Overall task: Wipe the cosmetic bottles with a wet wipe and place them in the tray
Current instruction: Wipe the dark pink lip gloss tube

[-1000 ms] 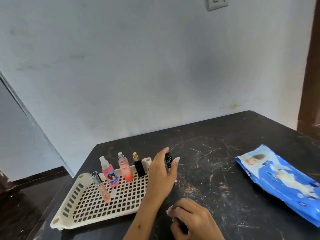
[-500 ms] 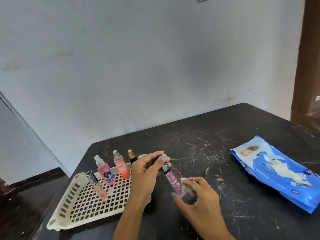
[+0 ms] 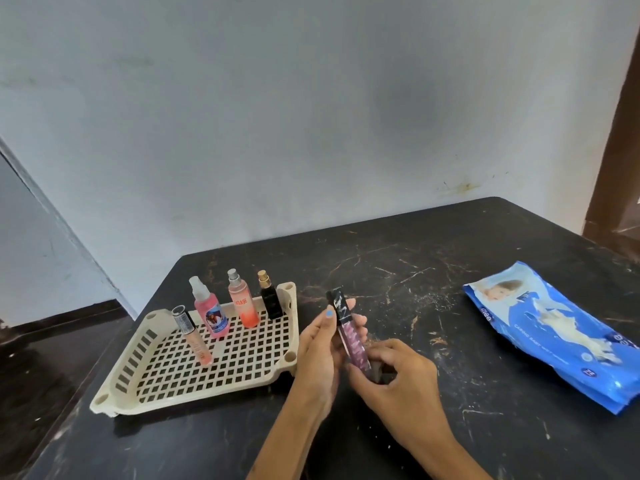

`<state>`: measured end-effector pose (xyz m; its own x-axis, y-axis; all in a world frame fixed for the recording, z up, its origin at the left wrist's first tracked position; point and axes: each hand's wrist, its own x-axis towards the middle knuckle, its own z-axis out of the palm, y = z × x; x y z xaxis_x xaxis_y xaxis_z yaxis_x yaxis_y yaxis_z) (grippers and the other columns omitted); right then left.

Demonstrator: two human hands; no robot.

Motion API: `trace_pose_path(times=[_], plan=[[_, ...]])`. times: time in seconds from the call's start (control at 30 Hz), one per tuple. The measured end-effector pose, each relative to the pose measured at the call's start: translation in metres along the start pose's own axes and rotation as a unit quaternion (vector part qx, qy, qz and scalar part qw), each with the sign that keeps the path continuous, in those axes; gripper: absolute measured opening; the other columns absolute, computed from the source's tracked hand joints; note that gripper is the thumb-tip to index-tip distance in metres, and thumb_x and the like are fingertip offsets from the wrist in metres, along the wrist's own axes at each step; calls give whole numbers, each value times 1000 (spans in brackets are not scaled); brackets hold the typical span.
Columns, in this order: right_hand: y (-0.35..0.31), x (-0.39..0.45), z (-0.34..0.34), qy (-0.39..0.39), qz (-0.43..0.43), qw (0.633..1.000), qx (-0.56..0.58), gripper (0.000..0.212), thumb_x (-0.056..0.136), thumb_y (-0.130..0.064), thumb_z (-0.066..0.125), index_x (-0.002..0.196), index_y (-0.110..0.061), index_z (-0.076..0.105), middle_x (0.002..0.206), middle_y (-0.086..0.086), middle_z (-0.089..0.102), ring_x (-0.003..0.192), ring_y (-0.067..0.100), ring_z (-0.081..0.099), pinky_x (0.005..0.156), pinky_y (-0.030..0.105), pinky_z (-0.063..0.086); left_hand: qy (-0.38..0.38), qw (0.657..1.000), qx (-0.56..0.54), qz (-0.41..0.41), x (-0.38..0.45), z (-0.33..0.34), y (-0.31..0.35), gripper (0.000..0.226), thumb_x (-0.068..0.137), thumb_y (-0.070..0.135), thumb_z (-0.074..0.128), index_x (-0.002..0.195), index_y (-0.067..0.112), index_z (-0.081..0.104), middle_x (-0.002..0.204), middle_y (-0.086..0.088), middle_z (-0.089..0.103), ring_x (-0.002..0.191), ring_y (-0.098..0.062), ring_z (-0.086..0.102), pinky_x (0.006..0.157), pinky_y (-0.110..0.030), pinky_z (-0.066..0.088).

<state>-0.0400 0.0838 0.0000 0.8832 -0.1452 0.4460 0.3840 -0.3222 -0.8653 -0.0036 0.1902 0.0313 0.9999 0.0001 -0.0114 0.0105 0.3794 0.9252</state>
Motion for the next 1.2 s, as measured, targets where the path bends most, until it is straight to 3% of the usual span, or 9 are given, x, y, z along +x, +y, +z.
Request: trace_pose_path(times=[0.1, 0.23, 0.33, 0.47, 0.53, 0.67, 0.97, 1.1, 1.2], plan=[[-4, -1, -2, 76, -47, 996, 18, 17, 67, -26, 76, 83, -19, 75, 85, -15, 67, 79, -4, 64, 67, 4, 46, 18, 999, -31, -22, 3, -1, -2, 34, 98, 21, 38, 107, 1, 64, 73, -8, 64, 64, -14, 59, 64, -26, 52], [4, 13, -7, 161, -45, 986, 6, 27, 73, -1, 78, 91, -20, 74, 90, -14, 66, 83, 0, 63, 75, 3, 44, 17, 999, -20, -39, 2, -1, -7, 36, 100, 20, 35, 103, 2, 66, 71, -7, 61, 57, -11, 55, 58, -23, 50], [6, 28, -6, 136, -69, 988, 11, 31, 77, 5, 73, 95, -20, 71, 91, -13, 66, 85, 2, 63, 76, 6, 45, -2, 999, 11, -40, 2, 1, -13, 32, 100, 17, 34, 105, 4, 63, 77, -8, 67, 60, -10, 62, 56, -22, 52], [13, 34, 7, 89, -174, 980, -46, 23, 82, 4, 65, 100, -10, 71, 99, -3, 65, 92, 4, 62, 82, 14, 49, -3, 999, -5, -39, 5, 3, -16, 30, 99, 14, 37, 122, 9, 57, 112, -15, 67, 99, -21, 65, 87, -33, 53], [22, 35, 11, 87, -203, 973, -68, 22, 82, 1, 63, 101, -6, 72, 100, 2, 66, 94, 9, 63, 84, 19, 51, -2, 999, -15, -49, 6, 1, -17, 32, 99, 14, 38, 126, 9, 55, 119, -17, 64, 107, -24, 63, 91, -34, 51], [31, 36, 14, 83, -210, 970, -88, 25, 82, 2, 61, 104, -2, 71, 106, 5, 67, 99, 14, 63, 88, 24, 51, 2, 998, -21, -58, 9, -2, -19, 34, 100, 10, 34, 126, 7, 55, 118, -15, 66, 105, -20, 65, 82, -27, 54], [34, 36, 18, 59, -186, 974, -115, 29, 90, -11, 51, 111, -4, 69, 112, 5, 65, 106, 5, 55, 97, 6, 37, 16, 998, -16, -57, 14, -1, -22, 33, 100, 8, 33, 108, 15, 64, 102, -6, 73, 95, -15, 69, 74, -23, 55], [36, 39, 18, 62, -169, 978, -108, 30, 84, 4, 59, 110, -5, 70, 111, 2, 66, 104, 11, 61, 96, 13, 42, 47, 997, 29, -58, 19, 7, -22, 33, 100, 8, 35, 121, 12, 59, 114, -12, 68, 106, -22, 65, 87, -30, 51], [38, 41, 16, 68, -141, 984, -87, 34, 81, 12, 64, 108, -7, 71, 110, 0, 67, 103, 11, 62, 92, 21, 48, 48, 996, 53, -56, 24, 11, -22, 32, 100, 8, 36, 117, 14, 62, 109, -10, 70, 101, -19, 67, 84, -28, 53]])
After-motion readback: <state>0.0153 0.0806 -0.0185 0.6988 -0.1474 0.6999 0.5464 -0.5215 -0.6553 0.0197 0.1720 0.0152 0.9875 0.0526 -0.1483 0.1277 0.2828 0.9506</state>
